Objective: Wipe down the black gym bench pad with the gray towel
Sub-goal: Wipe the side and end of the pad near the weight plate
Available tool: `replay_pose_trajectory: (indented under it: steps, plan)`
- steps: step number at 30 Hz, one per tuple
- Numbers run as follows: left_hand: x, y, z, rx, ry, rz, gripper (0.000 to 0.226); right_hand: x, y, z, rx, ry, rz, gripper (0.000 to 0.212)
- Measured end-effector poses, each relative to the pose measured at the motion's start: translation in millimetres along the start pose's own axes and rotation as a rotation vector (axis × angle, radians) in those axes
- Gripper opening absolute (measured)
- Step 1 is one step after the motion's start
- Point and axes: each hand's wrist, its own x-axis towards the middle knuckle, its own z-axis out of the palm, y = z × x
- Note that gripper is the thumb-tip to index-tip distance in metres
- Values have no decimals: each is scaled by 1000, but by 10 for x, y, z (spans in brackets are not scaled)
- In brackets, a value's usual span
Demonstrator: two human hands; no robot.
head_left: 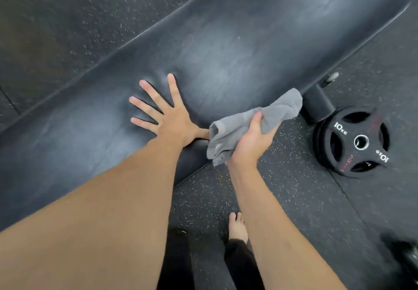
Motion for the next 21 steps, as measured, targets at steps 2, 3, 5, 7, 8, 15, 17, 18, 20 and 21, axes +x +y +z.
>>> replay_pose_trajectory:
  steps: [2,3,5,7,8,15,17,18,20,21]
  plan:
    - [0,13,-20,7,-34,-7,173,470,-211,17,-29,30,-58,58]
    - [-3,22,-28,8,-42,-12,174,676,-318,22,-48,24,-74,59]
    - [-16,39,-51,14,-51,-15,175,946,-472,22,-53,9,-80,58]
    - [-20,53,-61,15,-58,-20,175,1016,-518,2,-49,2,-65,52]
    - [-20,58,-65,17,-59,-21,176,988,-517,-2,-64,11,-65,50]
    - [-17,70,-46,42,-51,-15,176,379,-227,-109,-162,-67,-26,67]
    - [-6,69,-31,52,-34,-14,176,175,-152,-185,-223,-153,-9,80]
    - [0,67,-25,57,-30,-13,175,120,-144,-214,-277,-197,-30,86]
    - [13,65,-16,63,-33,-14,177,187,-200,-228,-436,-266,-136,90]
    - [21,66,-17,65,-35,-18,178,290,-257,-205,-509,-290,-192,89]
